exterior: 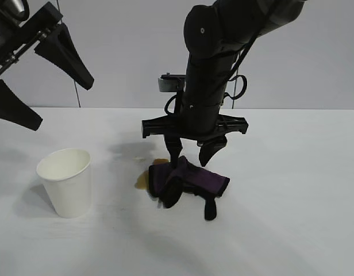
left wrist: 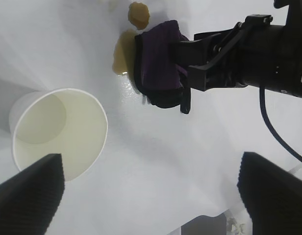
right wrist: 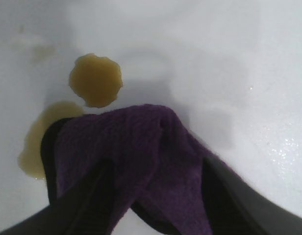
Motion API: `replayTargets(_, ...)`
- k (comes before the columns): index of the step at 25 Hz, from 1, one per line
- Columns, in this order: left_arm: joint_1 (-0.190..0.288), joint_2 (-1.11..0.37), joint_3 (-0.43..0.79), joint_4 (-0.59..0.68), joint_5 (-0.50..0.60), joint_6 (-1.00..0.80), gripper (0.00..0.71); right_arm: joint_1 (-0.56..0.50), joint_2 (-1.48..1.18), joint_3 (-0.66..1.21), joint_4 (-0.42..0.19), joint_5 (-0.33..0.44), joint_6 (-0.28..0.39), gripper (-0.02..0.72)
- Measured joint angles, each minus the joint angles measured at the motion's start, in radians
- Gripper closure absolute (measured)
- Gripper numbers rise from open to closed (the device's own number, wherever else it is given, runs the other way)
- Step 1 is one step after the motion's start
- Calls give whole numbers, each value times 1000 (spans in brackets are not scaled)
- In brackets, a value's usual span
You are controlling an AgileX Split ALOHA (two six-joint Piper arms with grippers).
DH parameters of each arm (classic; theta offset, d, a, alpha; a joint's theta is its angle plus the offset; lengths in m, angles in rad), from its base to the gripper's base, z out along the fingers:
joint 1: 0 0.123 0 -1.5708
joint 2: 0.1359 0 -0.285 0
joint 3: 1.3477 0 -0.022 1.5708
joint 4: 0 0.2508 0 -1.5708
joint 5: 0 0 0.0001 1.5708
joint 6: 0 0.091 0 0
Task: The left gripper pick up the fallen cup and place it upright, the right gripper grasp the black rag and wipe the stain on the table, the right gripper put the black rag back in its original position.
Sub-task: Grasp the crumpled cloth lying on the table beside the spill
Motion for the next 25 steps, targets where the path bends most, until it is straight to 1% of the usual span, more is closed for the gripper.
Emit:
replayTargets(2,0,0,0,0,0,0,17,0,12,0,0,4,0,358)
replayTargets(4,0,0,0,0,0,0,17,0,21,0,1,5,0,405)
replayTargets(7,0,0,0,0,1,0,17,0,23,0,6,6,0,511)
replayTargets(9,0,0,0,0,1,0,17,0,23,0,11,7,-1,622)
replayTargets(10,0,0,0,1,1,0,17,0,23,0,14,7,-4,653)
replayTargets(11,0,0,0,1,1,0,17,0,23,0,17,7,-9,668)
replayTargets(15,0,0,0,1,1,0,17,0,23,-3,31,7,-18,688)
replayTargets(16,0,0,0,1,1,0,17,0,25,-9,45,11,-25,689)
replayTargets(20,0,0,0,1,1,0,17,3,27,-64,147,19,-83,692)
replayTargets(21,0,0,0,1,1,0,17,7,27,-81,164,19,-94,692)
replayTargets(25,0,0,0,1,4,0,17,39,28,-107,187,14,-108,692)
